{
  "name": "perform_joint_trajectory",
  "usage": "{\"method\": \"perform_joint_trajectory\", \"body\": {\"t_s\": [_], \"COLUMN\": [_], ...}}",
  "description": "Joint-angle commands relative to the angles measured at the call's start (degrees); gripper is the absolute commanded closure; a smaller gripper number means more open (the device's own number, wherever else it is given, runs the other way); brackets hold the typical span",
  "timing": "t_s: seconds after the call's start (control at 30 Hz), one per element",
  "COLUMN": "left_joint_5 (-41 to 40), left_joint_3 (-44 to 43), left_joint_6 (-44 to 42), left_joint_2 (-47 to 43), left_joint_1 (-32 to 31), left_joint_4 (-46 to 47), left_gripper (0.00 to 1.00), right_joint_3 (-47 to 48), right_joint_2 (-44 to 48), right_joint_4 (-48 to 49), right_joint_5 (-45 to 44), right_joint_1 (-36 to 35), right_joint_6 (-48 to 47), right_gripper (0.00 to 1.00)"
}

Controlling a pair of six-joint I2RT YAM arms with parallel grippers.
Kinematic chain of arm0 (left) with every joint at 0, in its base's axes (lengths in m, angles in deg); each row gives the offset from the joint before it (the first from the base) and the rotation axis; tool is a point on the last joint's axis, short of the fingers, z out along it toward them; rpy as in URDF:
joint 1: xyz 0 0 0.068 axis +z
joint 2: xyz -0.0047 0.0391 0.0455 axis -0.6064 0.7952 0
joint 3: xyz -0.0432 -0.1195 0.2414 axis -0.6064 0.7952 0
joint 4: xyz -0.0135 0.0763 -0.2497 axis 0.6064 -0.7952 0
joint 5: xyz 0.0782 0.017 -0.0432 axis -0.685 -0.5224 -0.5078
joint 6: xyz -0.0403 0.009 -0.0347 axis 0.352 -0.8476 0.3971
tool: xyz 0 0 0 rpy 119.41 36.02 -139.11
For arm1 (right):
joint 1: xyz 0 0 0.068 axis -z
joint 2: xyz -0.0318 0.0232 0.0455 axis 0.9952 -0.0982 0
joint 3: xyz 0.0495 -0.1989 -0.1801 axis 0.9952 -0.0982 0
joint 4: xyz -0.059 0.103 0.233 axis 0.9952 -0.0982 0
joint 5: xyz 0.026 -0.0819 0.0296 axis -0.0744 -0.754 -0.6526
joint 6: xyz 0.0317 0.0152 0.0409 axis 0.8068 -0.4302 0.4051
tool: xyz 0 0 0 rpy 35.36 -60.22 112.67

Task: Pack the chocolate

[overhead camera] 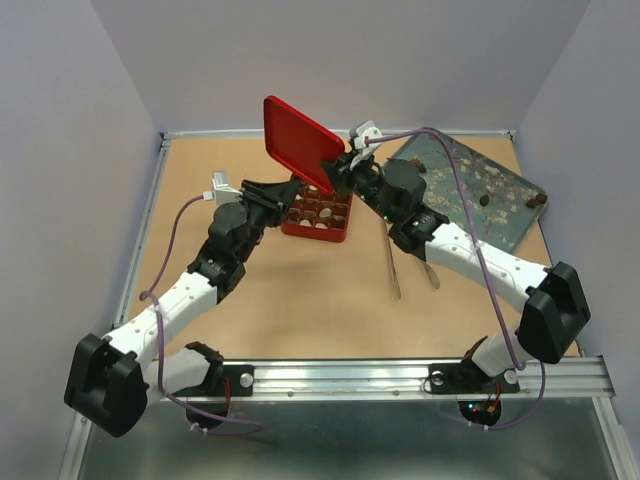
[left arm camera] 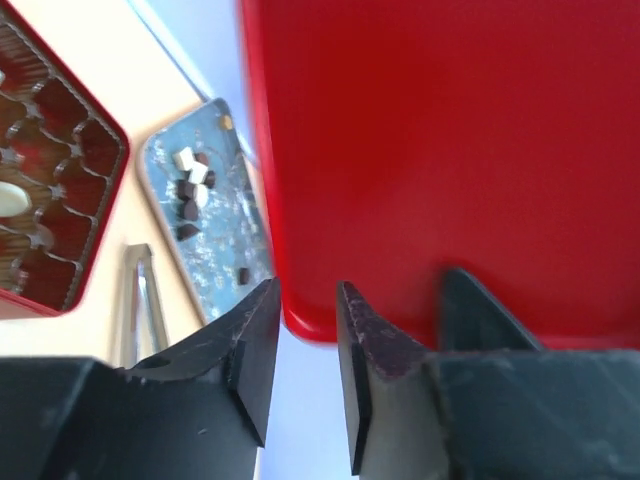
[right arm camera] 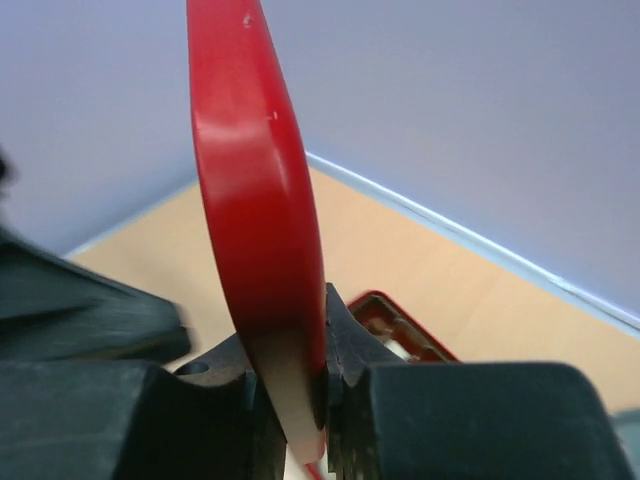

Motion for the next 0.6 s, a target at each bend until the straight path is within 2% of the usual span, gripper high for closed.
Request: {"method": "perform_joint_trajectory", "body": {"t_s": [0.0, 0.13, 0.23, 0.57], "left_joint_5": [0.07, -1.86, -4.84, 2.25], "left_joint_3": [-1.82, -3.48, -6.03, -17.1], "left_joint_6": [-1.72, -4.09, -6.46, -8.84], "left_joint_2": [-6.24, -9.93, -10.91, 0.5], "left_joint_1": [-0.34, -0.34, -0.08, 4.14], "left_joint_4": [-1.82, -7.45, -8.95, -8.17], "left_gripper": [0.52, 0.45, 0.4, 0.36], "right_joint_3": [0.88, 1.49, 0.18, -2.9], "right_joint_2": [-1.53, -2.94, -3.2, -2.5], "right_joint_4": [0.6, 0.43, 1.39, -1.24], "right_joint_5": [-10.02, -13.81, -12.32, -7.74], "right_joint_1": [0.18, 0.18, 0.18, -1.4], "right_joint_6": [-10.64, -16.19, -18.92, -25.06], "right_gripper": [0.86, 0.87, 0.87, 0.87]}}
